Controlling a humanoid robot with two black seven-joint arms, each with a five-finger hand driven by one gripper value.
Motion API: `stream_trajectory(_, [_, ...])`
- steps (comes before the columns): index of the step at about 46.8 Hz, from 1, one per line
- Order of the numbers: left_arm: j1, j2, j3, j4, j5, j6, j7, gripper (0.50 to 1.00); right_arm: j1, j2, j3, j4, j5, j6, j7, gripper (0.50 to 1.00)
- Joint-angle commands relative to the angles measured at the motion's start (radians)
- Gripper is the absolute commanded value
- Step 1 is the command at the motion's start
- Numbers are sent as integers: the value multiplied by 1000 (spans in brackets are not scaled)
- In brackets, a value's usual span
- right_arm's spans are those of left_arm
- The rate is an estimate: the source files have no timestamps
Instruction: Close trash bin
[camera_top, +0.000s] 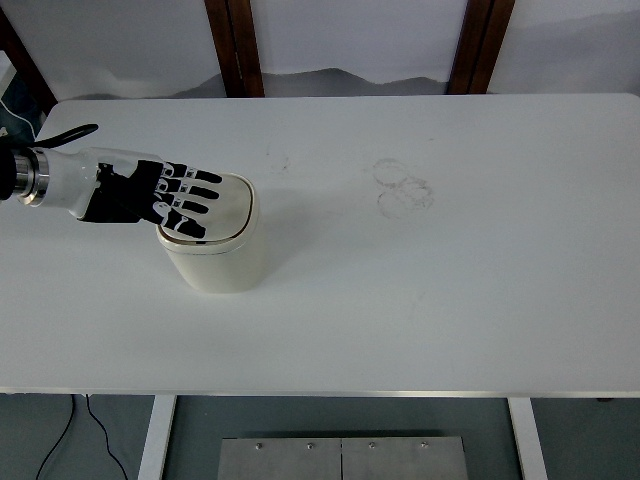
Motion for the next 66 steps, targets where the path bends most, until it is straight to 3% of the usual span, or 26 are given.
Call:
stream_trajectory(1, [0, 2, 0, 0, 0, 0, 0, 1000, 0, 0, 0, 0, 0, 0, 0, 995])
stream_trajectory(66, [-5, 8, -8, 2, -6, -3, -5, 1000, 0, 0, 2, 0, 0, 0, 0, 995])
